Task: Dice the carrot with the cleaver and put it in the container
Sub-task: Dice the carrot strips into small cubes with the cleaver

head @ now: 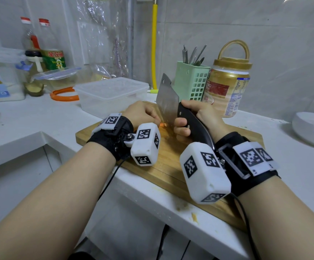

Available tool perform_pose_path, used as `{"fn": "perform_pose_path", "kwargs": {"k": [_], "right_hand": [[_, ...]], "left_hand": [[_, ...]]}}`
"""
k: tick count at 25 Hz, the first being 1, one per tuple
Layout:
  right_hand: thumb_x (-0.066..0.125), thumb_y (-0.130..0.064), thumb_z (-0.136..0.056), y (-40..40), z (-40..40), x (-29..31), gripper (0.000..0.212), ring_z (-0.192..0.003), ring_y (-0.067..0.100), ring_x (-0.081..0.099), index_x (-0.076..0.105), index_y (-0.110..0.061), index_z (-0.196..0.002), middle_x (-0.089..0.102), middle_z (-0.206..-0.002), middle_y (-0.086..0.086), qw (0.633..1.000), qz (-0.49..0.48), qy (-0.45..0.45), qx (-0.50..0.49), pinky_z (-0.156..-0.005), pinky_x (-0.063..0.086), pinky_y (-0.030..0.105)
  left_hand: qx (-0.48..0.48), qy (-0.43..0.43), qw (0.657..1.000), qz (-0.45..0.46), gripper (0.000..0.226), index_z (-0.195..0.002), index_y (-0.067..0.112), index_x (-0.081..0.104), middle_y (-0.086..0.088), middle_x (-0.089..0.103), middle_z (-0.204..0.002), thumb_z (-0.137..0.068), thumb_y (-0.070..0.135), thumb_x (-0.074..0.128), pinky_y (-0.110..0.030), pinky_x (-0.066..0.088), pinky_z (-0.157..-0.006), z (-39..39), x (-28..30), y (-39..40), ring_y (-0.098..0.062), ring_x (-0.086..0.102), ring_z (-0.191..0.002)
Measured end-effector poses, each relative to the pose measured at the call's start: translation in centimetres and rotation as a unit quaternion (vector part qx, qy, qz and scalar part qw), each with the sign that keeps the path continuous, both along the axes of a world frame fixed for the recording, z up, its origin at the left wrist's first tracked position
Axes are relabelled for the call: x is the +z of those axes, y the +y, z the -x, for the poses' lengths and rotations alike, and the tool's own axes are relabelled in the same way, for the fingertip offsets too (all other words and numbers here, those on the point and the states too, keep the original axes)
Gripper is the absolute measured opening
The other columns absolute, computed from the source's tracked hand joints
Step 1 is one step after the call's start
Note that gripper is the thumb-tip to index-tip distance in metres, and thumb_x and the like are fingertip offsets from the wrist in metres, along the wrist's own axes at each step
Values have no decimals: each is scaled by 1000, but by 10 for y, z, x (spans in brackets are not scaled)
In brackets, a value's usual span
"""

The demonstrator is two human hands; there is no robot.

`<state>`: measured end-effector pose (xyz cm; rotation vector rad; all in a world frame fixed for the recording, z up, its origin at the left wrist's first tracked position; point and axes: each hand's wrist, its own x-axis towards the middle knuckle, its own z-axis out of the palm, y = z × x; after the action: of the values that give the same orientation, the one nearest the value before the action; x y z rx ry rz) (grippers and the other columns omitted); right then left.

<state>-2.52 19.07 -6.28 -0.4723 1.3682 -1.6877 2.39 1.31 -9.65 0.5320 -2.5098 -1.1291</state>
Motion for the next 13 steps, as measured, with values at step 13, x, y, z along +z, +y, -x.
{"fn": "perform_pose_path", "kwargs": {"k": [13], "right_hand": [[38,-33,-99,1,1,5,23,-33,15,36,40,-11,-94,41,-49,2,999,-49,-3,-11,-44,29,17]], "left_hand": [[-3,-3,1000,1,7,-75,16,75,8,69,-76,-77,9,76,-39,54,-91,-3,3,3,-12,63,-84]]}}
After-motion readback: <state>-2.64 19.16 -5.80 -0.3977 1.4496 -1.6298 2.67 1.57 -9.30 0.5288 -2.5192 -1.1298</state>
